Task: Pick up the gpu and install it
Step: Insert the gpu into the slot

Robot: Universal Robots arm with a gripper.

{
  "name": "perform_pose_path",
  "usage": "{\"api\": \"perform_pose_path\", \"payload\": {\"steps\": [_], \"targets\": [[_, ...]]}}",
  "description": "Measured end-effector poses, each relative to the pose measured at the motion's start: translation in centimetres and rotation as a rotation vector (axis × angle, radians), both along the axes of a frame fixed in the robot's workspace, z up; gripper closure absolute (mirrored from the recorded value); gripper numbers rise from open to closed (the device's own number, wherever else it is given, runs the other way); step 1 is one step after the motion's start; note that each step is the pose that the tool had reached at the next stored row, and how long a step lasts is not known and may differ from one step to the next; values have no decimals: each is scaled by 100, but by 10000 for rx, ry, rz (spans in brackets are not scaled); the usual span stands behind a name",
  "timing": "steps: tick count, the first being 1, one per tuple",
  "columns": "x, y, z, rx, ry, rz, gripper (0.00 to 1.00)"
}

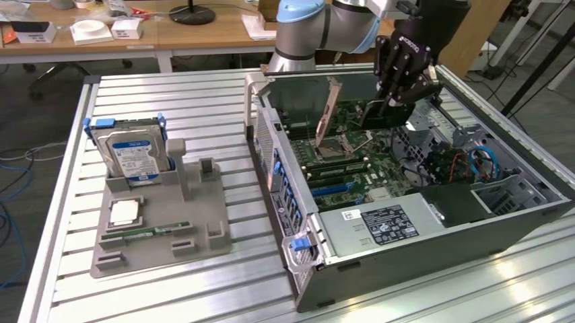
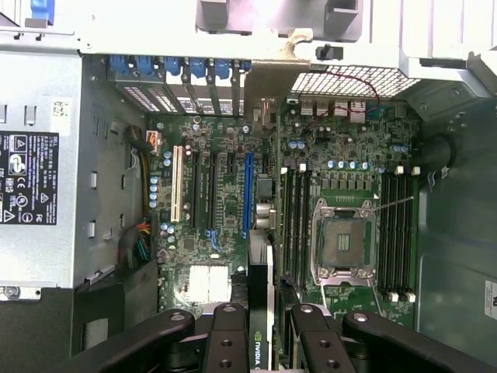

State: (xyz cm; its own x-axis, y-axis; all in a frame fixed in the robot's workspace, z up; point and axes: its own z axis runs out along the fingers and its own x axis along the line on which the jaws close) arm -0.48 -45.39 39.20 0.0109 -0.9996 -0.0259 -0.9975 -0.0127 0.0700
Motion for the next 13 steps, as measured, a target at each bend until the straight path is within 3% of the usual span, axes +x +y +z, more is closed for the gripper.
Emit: {"api": "perform_pose_path", "payload": {"steps": [2, 3, 8, 11, 13], "targets": [[0, 0, -4, 11, -8, 0, 74], [0, -1, -7, 55, -27, 0, 74], [0, 0, -13, 402, -203, -17, 74], [0, 0, -22, 535, -270, -68, 74], [0, 0, -32, 589, -313, -112, 74]]}}
